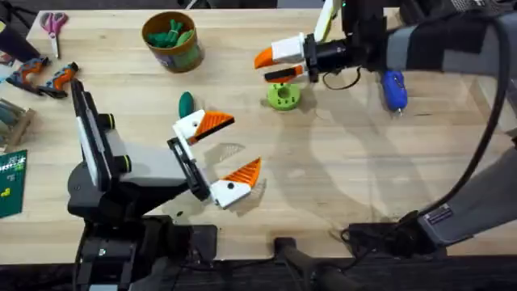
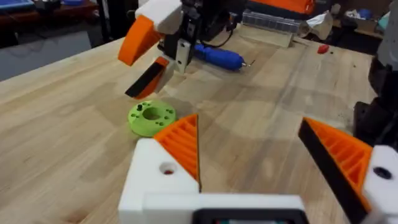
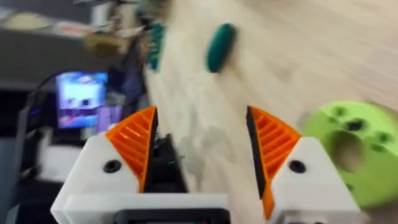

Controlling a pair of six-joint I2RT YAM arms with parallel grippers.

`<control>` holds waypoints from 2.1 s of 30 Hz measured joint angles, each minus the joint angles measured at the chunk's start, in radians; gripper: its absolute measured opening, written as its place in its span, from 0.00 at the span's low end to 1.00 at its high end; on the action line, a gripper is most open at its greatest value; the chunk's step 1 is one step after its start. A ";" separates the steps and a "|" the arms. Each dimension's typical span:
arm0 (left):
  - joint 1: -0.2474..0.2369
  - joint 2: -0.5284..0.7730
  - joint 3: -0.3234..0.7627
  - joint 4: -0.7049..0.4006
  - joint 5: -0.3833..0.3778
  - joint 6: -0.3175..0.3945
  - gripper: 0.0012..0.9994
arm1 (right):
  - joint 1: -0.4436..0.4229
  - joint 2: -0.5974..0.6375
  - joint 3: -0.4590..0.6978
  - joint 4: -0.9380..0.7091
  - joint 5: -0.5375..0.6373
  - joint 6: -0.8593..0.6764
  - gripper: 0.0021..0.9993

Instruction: Pick up the gripper from the table and insert it into the empty holder that is missing its gripper. Then pick up a screw, insert it into the mounting hole, and use the screwdriver to tighten it. Finally, clean up the table by picking up the vegetable and placing it into the bucket.

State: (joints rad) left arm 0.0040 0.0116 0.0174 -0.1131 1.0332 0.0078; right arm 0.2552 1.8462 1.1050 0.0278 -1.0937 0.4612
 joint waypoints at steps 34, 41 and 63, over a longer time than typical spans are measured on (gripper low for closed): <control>0.000 0.000 0.000 0.000 0.003 0.000 0.99 | 0.206 -0.039 0.539 -1.020 1.053 -0.490 0.95; 0.000 0.000 0.000 0.000 0.003 0.000 0.99 | 0.203 -0.040 0.382 -0.882 1.072 -0.465 0.99; 0.000 0.000 0.000 0.000 0.003 0.000 0.99 | 0.211 0.046 0.376 -0.708 1.080 -0.377 0.96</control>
State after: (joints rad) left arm 0.0040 0.0116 0.0174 -0.1135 1.0359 0.0078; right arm 0.4664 1.8927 1.4807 -0.6800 -0.0140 0.0846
